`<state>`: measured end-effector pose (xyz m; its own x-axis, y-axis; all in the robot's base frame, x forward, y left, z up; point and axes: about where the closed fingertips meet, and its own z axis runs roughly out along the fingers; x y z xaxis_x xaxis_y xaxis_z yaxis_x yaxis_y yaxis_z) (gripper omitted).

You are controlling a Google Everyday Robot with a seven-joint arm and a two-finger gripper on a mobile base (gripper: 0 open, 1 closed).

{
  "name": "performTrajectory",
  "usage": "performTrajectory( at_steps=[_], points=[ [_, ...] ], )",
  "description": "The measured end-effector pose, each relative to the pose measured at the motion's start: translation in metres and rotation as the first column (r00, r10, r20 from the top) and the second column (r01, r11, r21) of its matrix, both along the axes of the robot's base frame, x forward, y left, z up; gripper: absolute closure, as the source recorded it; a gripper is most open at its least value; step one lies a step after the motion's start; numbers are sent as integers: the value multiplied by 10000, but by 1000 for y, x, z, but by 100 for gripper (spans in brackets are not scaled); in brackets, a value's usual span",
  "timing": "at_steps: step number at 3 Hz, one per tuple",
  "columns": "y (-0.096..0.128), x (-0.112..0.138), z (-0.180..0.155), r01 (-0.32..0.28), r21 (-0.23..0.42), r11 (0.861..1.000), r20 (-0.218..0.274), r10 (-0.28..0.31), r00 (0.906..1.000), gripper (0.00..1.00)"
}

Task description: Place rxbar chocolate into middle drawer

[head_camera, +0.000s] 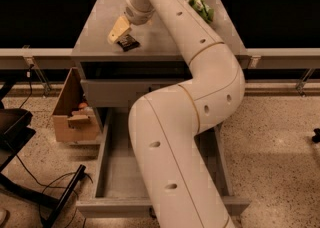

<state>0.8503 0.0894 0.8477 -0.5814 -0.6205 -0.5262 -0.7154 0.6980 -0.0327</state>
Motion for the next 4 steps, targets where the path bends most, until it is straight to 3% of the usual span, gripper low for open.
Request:
performTrajectory(
  at_steps=[1,4],
  points=[
    [5,0,-24,43,-472,9989,-391,-62,9992,14],
    [8,-4,-14,14,-578,9983,-526,-44,9986,83]
  ],
)
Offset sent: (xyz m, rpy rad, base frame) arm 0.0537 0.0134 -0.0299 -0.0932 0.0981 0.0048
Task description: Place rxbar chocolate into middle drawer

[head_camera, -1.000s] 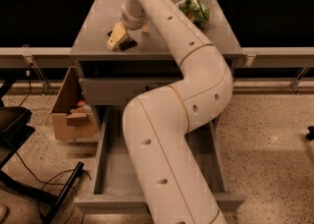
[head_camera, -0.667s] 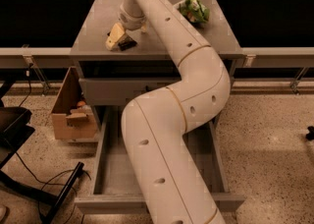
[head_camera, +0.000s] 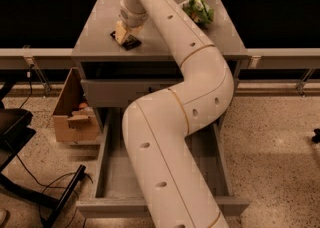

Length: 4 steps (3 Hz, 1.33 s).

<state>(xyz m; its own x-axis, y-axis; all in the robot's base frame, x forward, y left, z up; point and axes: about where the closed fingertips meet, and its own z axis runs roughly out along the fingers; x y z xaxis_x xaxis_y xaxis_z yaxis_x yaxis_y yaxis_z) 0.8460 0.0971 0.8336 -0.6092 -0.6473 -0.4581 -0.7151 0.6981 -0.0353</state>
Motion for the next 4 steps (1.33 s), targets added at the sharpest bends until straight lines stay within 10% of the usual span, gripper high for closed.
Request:
performTrajectory(
  at_steps=[2,4],
  points=[
    [-14,-5,13,-51,306,9995,179,45,9998,100],
    [-94,-30,39,-130,1314,9912,-107,145,9998,100]
  ],
)
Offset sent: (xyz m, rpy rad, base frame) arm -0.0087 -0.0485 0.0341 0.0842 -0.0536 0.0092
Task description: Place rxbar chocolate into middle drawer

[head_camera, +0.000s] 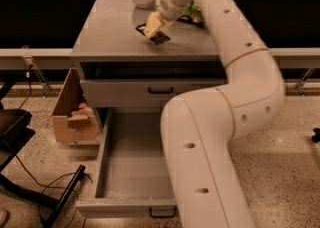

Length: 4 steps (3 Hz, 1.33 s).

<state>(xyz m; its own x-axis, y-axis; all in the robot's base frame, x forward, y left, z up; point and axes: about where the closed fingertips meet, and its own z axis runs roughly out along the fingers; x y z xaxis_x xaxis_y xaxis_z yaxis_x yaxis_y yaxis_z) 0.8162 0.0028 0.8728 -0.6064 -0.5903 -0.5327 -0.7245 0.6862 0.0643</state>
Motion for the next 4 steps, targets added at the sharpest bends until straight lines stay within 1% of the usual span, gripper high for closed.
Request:
performTrajectory(
  at_steps=[1,2,3,4],
  points=[
    [-66,-35,-2,453,-14,9990,-998,-452,9940,100],
    [-115,-71,19,814,202,9965,-1000,-790,9918,100],
    [-171,-119,95,966,578,9936,1333,-1036,9856,100],
    [-184,-171,143,824,1025,9913,2909,-1091,9505,100]
  ],
)
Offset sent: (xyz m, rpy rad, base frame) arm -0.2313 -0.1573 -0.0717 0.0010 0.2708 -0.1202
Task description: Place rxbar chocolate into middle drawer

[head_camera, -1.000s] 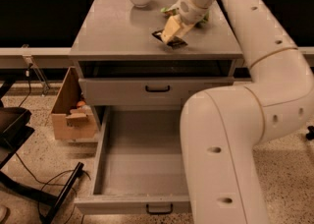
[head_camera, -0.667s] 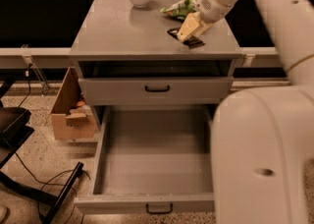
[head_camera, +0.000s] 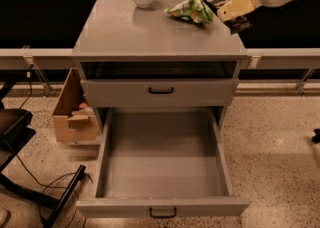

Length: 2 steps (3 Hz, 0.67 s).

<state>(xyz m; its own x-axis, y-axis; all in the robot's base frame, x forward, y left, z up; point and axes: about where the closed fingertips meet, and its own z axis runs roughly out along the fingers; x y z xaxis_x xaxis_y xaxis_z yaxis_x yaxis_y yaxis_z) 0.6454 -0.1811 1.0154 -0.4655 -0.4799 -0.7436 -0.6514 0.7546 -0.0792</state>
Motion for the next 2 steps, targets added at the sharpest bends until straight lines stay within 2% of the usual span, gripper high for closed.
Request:
performTrajectory(
  at_steps=[1,2],
  points=[
    [22,-39,-115,-1056,83,9944,-1792,1054,9782,100],
    [50,-45,-239,-2293,521,9720,-3916,2311,8907,100]
  ],
)
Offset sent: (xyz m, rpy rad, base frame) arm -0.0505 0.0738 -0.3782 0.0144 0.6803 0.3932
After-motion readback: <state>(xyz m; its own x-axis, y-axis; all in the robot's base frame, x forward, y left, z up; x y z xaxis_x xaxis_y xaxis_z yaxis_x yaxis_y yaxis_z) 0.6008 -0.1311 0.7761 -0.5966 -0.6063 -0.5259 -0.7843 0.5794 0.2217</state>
